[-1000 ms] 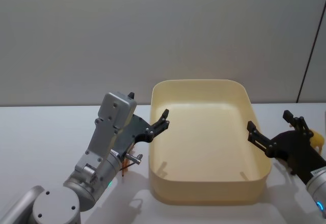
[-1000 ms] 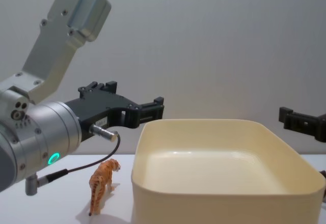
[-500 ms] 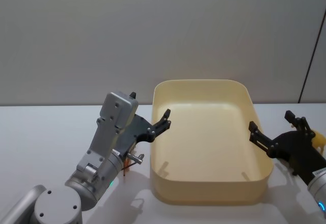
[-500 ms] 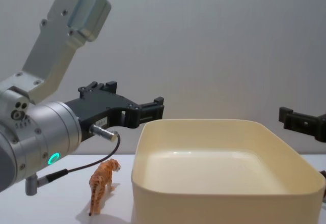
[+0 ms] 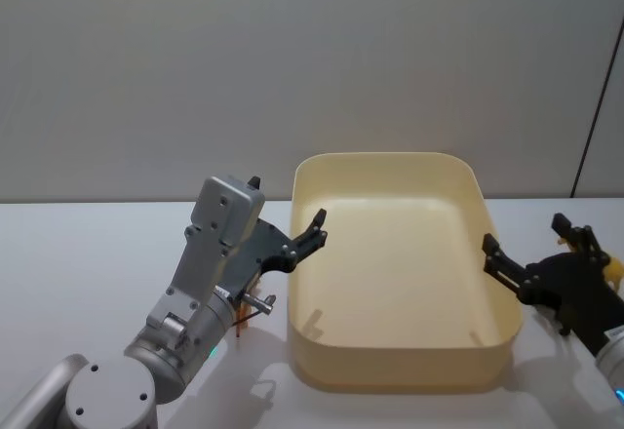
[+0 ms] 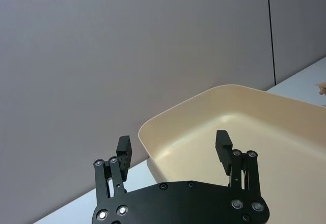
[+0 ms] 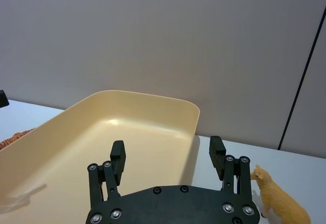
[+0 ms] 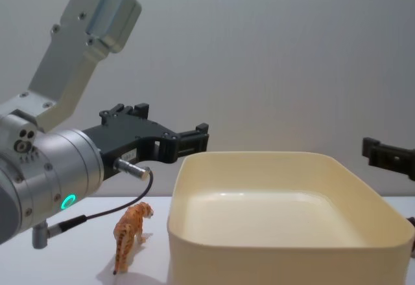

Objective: Pick up the toy alternately with two hands and place it into the central storage box.

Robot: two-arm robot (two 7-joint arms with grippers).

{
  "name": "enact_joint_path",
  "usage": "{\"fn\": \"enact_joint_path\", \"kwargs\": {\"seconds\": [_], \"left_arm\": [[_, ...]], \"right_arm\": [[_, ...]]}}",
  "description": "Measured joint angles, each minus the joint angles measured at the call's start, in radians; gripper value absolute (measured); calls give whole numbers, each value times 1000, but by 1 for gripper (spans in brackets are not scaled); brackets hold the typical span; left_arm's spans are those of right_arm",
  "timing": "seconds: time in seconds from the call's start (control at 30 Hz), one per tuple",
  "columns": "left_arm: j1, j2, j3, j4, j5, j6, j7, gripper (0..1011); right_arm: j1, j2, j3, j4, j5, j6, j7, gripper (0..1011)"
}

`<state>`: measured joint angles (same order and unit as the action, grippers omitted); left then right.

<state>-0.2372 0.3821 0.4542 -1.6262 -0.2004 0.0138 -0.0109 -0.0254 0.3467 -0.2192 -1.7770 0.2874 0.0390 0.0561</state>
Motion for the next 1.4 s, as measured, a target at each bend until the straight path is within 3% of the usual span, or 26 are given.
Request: {"fn": "enact_joint_path", "kwargs": {"seconds": [0.5, 0.77, 1.03, 1.4], "left_arm": [[0, 0, 0, 0, 0, 0, 0, 1001], [0, 0, 0, 0, 0, 0, 0, 1001], [0, 0, 0, 0, 0, 0, 0, 1001], [0, 0, 0, 0, 0, 0, 0, 1001]], "right_arm": [[-88, 81, 53, -59, 27, 54, -64, 1001], [-113, 113, 84, -45, 54, 90, -90, 1001], [-83, 112, 91, 15, 56, 115, -79, 1001], [19, 68, 66, 140, 10, 150, -4, 1001]]}}
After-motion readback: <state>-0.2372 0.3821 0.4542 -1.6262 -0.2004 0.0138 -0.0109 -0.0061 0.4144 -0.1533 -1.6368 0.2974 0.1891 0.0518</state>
